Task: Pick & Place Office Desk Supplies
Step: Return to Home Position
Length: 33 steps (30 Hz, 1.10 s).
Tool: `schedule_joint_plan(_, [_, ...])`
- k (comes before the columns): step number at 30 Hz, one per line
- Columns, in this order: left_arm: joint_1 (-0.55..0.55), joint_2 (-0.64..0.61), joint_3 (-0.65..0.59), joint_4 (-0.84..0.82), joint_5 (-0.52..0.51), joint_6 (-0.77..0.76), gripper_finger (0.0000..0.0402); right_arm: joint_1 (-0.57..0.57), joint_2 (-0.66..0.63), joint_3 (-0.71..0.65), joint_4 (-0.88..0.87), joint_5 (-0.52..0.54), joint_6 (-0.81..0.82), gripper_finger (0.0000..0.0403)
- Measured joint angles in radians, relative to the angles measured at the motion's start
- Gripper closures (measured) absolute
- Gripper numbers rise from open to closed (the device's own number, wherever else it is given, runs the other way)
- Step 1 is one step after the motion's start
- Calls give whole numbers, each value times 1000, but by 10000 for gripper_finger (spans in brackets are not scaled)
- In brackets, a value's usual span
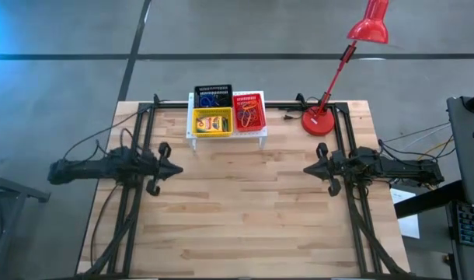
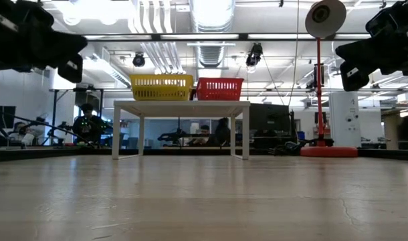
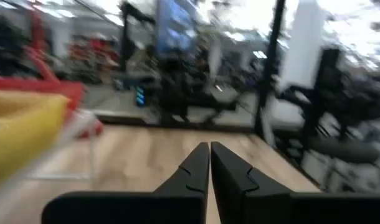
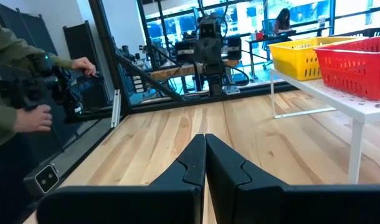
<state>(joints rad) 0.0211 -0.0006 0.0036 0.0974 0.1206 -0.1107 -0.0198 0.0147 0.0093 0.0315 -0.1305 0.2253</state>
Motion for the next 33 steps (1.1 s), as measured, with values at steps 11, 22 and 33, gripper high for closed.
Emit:
schedule_joint_plan(11, [-6, 0, 0, -50, 58, -2, 380, 0, 1, 0, 0, 0, 0, 394])
schedule_joint_plan(22, [-1, 0, -1, -69, -57, 129, 398, 0, 0, 0, 0, 0, 1, 394])
schedule_joint_plan(33, [13, 0, 0, -87, -132, 133, 400, 0, 0, 0, 0, 0, 0, 394])
